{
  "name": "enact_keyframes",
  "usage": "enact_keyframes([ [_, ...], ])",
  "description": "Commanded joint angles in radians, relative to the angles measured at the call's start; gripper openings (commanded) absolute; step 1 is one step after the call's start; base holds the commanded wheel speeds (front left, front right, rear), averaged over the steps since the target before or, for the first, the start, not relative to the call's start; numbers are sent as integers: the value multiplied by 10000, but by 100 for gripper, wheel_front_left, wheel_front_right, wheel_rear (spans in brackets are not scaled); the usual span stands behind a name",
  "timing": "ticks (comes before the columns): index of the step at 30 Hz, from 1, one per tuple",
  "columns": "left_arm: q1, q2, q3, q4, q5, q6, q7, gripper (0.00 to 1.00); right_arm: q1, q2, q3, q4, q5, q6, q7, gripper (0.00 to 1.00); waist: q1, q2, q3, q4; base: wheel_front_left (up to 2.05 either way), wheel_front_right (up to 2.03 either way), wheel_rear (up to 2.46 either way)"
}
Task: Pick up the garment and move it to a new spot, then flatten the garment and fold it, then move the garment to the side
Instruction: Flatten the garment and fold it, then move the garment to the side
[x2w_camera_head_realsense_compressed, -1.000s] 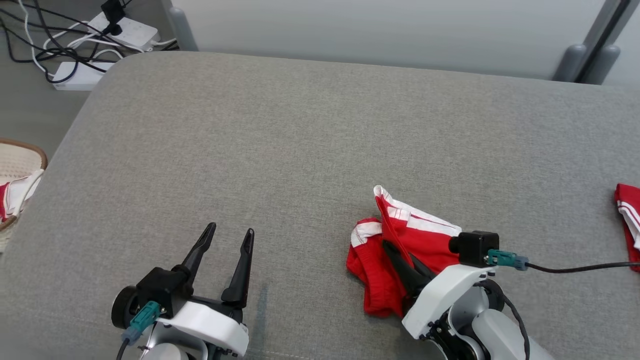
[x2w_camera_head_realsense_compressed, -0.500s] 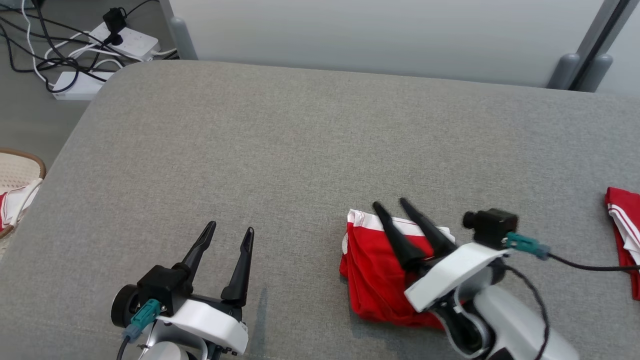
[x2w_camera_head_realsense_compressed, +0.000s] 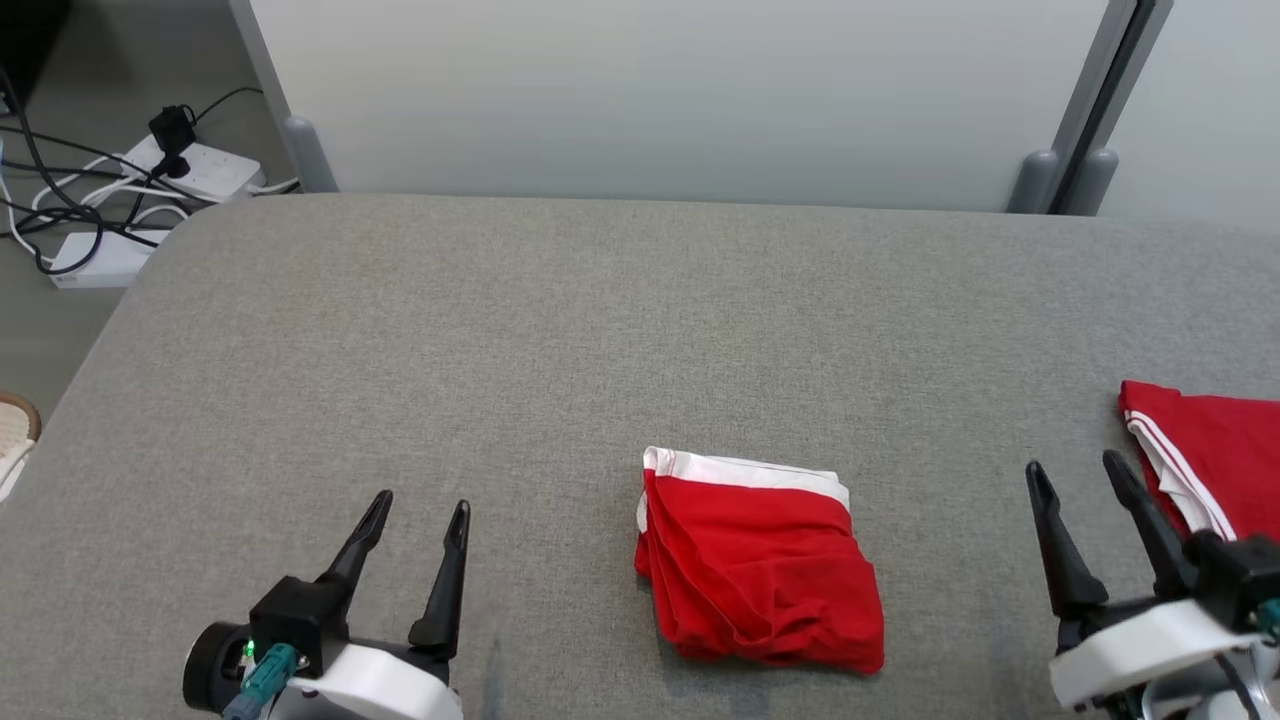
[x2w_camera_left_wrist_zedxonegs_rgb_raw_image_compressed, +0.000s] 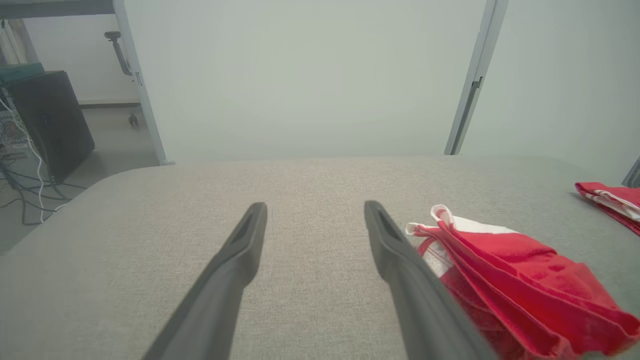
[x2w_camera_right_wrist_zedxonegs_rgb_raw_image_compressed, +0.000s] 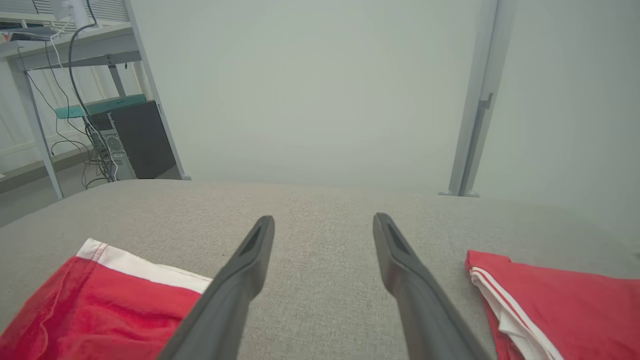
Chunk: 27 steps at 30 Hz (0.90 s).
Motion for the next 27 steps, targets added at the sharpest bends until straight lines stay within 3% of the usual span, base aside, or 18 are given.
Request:
enact_keyframes([
  [1, -171, 225, 430, -322, 141, 137, -19, 100, 91, -46, 14, -471, -254, 0, -131, 100, 0, 0, -124, -76, 0, 0, 0],
  [13, 573, 477, 703, -1067, -3, 644, 120, 100, 1481, 553, -568, -1131, -775, 0, -133, 100, 0, 0, -351, -181, 0, 0, 0],
  [27, 574, 611, 671, -1191, -79, 710, 314, 100, 1353, 516, -586, -1030, -658, 0, -133, 100, 0, 0, -327, -105, 0, 0, 0],
])
